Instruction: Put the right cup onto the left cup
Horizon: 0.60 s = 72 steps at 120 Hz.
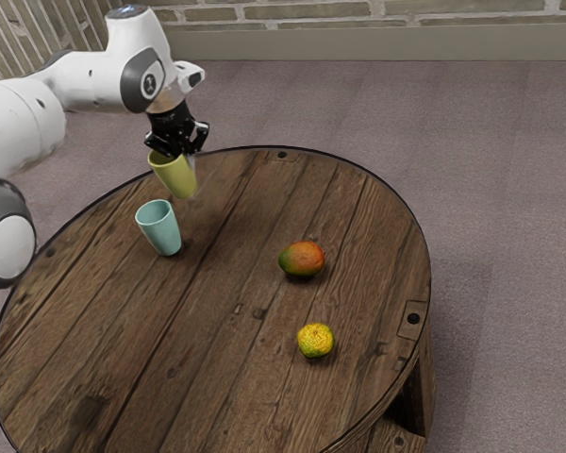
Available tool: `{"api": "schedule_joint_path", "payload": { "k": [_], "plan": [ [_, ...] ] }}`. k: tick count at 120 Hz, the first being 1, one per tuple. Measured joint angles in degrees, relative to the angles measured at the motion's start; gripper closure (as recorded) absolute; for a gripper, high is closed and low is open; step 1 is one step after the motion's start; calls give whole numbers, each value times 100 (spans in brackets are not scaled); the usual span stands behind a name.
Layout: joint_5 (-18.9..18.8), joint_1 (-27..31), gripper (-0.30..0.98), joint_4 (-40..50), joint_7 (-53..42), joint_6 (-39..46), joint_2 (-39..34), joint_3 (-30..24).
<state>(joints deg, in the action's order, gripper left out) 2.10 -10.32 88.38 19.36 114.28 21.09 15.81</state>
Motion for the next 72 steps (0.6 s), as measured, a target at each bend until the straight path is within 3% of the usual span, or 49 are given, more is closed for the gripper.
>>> {"api": "schedule_joint_path", "payload": {
  "k": [23,72],
  "plan": [
    [-323,85,78,388,214,-442,-585,19],
    [-369,179,78,463,519,-621,-394,52]
  ]
}}
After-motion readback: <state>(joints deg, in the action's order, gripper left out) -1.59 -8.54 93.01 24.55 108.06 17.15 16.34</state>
